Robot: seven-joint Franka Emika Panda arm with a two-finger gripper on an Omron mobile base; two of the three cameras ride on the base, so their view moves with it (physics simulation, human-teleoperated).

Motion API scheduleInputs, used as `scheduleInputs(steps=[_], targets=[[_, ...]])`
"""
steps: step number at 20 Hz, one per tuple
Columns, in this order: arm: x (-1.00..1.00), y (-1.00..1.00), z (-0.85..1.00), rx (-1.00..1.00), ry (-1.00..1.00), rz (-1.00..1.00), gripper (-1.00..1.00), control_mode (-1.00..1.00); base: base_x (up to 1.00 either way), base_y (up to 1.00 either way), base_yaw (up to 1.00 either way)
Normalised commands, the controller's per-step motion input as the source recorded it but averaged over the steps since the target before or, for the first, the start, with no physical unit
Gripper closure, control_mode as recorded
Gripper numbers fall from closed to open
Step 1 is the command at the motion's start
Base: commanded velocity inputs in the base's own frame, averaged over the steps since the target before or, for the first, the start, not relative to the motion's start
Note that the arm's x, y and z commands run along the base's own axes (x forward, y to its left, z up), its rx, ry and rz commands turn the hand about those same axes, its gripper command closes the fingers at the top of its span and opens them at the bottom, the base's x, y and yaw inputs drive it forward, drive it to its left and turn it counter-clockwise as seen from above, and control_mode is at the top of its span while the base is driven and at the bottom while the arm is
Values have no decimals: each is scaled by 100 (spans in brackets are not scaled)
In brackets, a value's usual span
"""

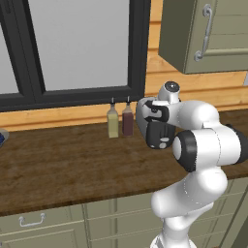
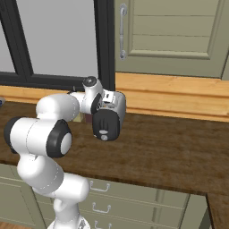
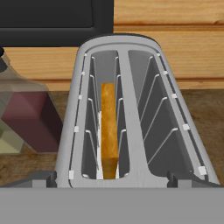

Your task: Start the toaster. Once the lever pops up, take the bread to the plate on the dining counter.

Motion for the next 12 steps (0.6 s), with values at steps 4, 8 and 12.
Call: scheduleInputs(steps=[4, 8, 12], targets=[[0, 0, 0, 0, 0, 0, -100, -100, 0, 0, 0], [0, 0, 0, 0, 0, 0, -100, -100, 0, 0, 0], [0, 0, 0, 0, 0, 0, -100, -100, 0, 0, 0]])
